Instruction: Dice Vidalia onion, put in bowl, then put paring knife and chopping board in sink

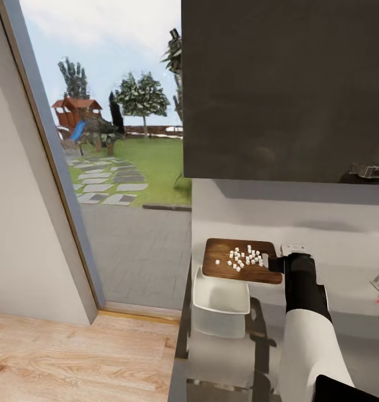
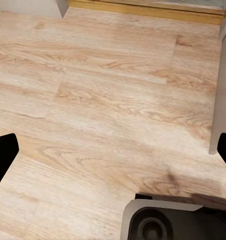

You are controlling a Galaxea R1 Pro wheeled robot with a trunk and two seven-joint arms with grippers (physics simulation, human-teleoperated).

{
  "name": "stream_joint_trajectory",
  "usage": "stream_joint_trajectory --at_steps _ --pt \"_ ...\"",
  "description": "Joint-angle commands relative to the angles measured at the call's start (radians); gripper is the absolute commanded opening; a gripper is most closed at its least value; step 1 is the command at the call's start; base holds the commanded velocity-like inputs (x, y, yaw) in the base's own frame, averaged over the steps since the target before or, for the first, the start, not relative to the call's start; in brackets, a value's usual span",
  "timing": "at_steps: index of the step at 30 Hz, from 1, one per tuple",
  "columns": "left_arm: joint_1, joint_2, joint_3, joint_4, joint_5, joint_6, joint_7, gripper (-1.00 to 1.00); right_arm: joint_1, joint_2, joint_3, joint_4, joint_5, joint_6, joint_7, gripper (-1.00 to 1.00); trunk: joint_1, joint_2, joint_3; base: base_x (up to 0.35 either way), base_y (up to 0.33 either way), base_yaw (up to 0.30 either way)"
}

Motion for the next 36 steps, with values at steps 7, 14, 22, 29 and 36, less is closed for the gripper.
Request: stream_joint_trajectory --at_steps 7,14,22,29,36 --pt "0.0 0.002 -0.008 -0.002 0.005 -0.002 0.008 1.0 -0.001 0.001 -0.003 -0.001 0.01 -0.003 -0.001 -1.0 0.001 -0.002 -0.002 0.003 0.002 0.0" --pt "0.0 0.002 -0.008 -0.001 0.005 -0.002 0.008 1.0 -0.001 0.001 -0.003 0.0 0.01 -0.007 0.003 -1.0 0.001 -0.002 -0.002 0.0 0.0 0.0" --pt "0.0 0.002 -0.008 -0.001 0.005 -0.002 0.008 1.0 -0.001 0.001 -0.003 0.002 0.131 -0.062 0.007 -1.0 0.001 -0.002 -0.002 0.0 0.0 0.0" --pt "0.0 0.002 -0.008 -0.001 0.005 -0.002 0.008 1.0 -0.001 0.001 -0.003 0.002 0.159 -0.087 0.012 -1.0 0.001 -0.002 -0.002 0.0 0.0 0.0" --pt "0.0 0.002 -0.008 -0.001 0.005 -0.002 0.008 1.0 -0.001 0.001 -0.001 0.002 0.16 -0.09 0.012 -1.0 0.001 -0.002 -0.002 0.0 0.0 0.0"
